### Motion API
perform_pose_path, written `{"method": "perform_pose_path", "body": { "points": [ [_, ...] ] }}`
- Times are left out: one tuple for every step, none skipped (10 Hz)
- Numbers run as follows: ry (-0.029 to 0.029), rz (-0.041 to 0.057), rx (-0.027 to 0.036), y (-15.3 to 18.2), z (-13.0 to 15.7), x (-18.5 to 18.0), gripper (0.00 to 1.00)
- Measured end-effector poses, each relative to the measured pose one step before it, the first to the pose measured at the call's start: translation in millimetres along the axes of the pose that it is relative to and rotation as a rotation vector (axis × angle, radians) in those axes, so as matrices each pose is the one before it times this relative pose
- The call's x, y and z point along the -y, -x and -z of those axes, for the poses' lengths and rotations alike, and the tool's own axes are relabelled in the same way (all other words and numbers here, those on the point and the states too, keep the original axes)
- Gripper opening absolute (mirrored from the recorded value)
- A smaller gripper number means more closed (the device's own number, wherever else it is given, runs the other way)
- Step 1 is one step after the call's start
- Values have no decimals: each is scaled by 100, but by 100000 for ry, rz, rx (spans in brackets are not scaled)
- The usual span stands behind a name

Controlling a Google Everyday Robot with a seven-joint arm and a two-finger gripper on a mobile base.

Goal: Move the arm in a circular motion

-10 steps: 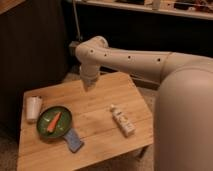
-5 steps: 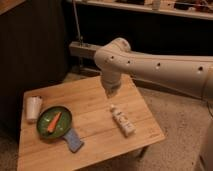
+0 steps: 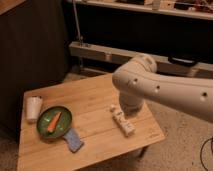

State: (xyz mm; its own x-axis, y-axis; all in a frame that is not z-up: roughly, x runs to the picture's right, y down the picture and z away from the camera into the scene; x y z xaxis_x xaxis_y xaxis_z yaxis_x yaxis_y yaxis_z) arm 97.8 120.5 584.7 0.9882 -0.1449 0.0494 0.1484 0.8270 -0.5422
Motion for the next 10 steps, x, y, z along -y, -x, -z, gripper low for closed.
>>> {"method": "perform_pose_path", "body": {
  "points": [
    [-306,965,1735,309,276,-1830,0],
    [-122,2350,2125,416,22,-801,0],
    [-114,2378,2175,548,-86,-266,0],
    [255,3886,3798,1302,-413,-81,0],
    [161,3366,3151,1400,-439,317,0],
    [125,3048,2468,1339,-439,541,0],
    [-97,4161,3228,2093,-511,1146,0],
    [34,5119,3805,2617,-656,1648,0],
    [13,4284,2970,2000,-572,1448,0],
    [81,3521,2558,1543,-524,1275,0]
  ]
}}
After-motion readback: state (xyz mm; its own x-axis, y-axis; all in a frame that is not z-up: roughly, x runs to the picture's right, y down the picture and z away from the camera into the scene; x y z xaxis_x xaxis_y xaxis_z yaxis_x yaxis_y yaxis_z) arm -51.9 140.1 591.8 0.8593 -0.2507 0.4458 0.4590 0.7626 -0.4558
